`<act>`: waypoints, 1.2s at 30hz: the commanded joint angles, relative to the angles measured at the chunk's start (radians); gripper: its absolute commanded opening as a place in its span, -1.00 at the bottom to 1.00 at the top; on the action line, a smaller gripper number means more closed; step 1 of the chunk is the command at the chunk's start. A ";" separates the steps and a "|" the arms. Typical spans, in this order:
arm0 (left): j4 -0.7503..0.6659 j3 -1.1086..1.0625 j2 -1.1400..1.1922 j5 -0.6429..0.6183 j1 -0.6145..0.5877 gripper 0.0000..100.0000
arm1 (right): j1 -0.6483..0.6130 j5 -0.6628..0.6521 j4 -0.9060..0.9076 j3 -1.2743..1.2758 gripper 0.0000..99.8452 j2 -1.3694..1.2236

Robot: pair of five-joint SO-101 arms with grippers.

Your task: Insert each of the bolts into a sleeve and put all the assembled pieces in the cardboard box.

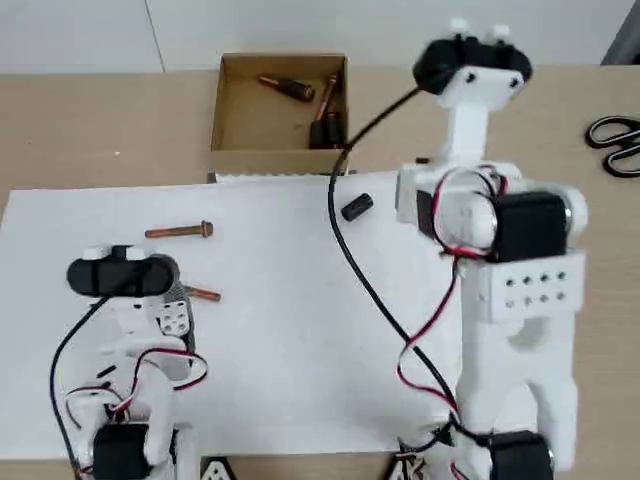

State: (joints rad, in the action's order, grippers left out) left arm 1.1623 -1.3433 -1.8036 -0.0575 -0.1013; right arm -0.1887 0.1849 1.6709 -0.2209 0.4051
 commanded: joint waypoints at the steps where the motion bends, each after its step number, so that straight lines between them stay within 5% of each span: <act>1: 0.110 0.170 0.106 -0.005 -0.006 -0.99 | 0.018 -0.009 0.002 0.121 -0.99 0.136; 18: 0.371 1.116 1.372 -0.021 -0.006 -0.99 | 0.018 -0.011 -0.033 0.583 -0.99 0.453; 24: 0.394 1.307 1.659 0.359 -0.012 -0.99 | 0.050 -0.006 -0.077 0.717 -0.99 0.544; 36: 0.479 1.564 1.955 0.911 -0.017 -0.98 | 0.170 -0.008 -0.170 0.921 -0.99 0.647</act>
State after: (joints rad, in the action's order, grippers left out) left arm 1.6088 0.1373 0.1189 0.7357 -0.1105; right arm -0.0307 0.1849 1.5251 0.6966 1.0249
